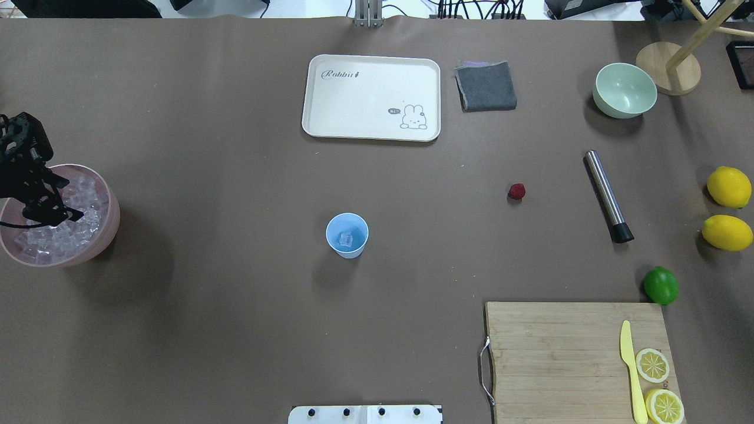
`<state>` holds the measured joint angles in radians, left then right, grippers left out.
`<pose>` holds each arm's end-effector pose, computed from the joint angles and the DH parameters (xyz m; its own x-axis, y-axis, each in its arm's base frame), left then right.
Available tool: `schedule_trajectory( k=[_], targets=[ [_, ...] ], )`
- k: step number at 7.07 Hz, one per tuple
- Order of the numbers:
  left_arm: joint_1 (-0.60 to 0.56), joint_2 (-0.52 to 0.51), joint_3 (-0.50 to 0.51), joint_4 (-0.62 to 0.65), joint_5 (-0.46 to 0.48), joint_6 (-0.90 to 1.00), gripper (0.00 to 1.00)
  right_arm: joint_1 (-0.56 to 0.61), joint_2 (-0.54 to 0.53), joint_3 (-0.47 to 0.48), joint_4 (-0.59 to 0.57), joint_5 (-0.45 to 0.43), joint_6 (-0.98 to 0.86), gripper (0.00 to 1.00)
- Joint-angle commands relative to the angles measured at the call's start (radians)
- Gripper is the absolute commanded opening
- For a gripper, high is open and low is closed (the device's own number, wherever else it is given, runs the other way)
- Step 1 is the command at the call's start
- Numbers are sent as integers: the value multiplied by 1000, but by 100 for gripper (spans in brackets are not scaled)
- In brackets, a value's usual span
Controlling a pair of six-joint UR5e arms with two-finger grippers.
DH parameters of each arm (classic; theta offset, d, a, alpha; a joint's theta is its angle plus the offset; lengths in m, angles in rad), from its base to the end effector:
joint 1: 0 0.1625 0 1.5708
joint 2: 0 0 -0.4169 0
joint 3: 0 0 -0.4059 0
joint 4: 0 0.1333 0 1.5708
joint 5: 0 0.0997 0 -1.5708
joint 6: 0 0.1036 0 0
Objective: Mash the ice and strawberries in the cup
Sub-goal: 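Close the left gripper on another ice cube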
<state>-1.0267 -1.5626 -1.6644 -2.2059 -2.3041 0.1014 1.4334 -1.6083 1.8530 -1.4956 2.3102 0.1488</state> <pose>0.2179 -0.4838 0.5368 0.3656 0.8236 -0.4336 -0.4282 0.5625 0.7073 -0.0052 -0.5009 0.5221 0.7144 -0.1683 0.6792 0.0244 0.9761 0.2162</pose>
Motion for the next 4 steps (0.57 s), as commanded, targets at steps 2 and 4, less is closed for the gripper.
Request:
schedule_trajectory(
  k=[2,4],
  targets=[
    [28,6,-3,-9,0,-11,88,1,1,2,0,0,2,100],
    [30,9,-3,-15,2,-9,88,-1,-1,2,0,0,0,100]
  ],
)
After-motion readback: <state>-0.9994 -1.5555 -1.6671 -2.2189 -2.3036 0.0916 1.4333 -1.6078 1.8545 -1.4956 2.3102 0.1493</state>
